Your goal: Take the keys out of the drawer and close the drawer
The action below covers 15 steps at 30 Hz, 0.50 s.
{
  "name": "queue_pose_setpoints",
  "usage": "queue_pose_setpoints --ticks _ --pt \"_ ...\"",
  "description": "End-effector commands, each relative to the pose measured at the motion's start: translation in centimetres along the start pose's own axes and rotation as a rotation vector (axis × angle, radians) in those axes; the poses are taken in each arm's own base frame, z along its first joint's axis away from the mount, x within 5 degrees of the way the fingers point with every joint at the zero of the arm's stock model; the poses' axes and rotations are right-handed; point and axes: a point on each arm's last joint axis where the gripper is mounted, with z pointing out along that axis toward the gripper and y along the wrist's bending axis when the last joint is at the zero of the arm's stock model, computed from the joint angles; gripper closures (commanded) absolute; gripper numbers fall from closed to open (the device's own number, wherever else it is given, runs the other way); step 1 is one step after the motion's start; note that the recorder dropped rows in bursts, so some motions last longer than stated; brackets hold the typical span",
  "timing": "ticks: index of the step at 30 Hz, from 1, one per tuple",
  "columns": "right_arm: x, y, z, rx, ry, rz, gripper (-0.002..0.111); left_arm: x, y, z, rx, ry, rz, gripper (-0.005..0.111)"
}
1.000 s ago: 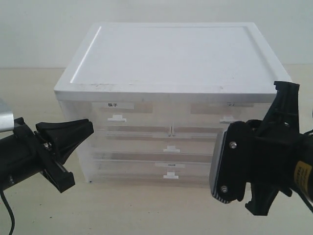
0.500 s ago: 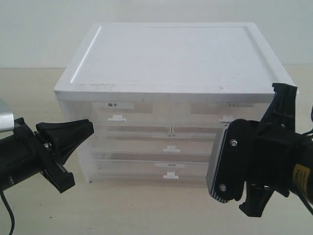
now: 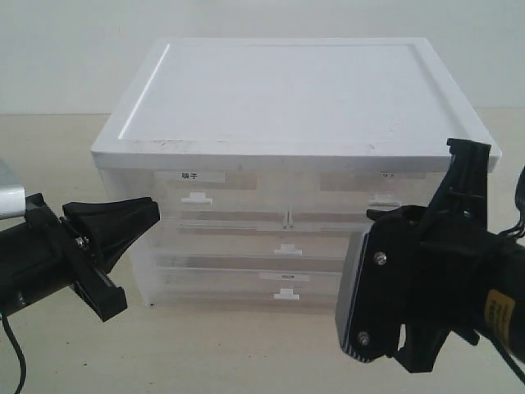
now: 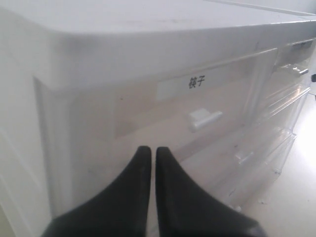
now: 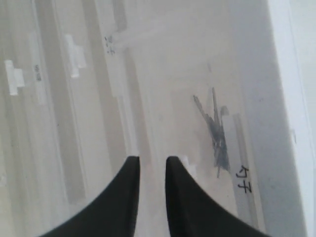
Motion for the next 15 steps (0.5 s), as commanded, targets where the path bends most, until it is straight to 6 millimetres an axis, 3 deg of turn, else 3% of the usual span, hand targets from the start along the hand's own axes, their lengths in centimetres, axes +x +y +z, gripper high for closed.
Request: queue_pose_setpoints --ticks 1,4,15 --pt "-0.4 -0.5 -0.6 0.095 0.019 -0.045 0.092 -0.1 -0.2 0.1 0.016 -0.008 -0.003 0.102" --pt "0.2 -1.1 -0.6 0.162 0.079 -0.039 0.092 -0.1 -0.2 0.1 0.016 -0.008 -0.003 0.102" --pt "0.8 -0.7 0.1 0.059 0.059 -0.012 0.092 0.0 -0.4 0.1 0.038 -0.003 0.005 0.102"
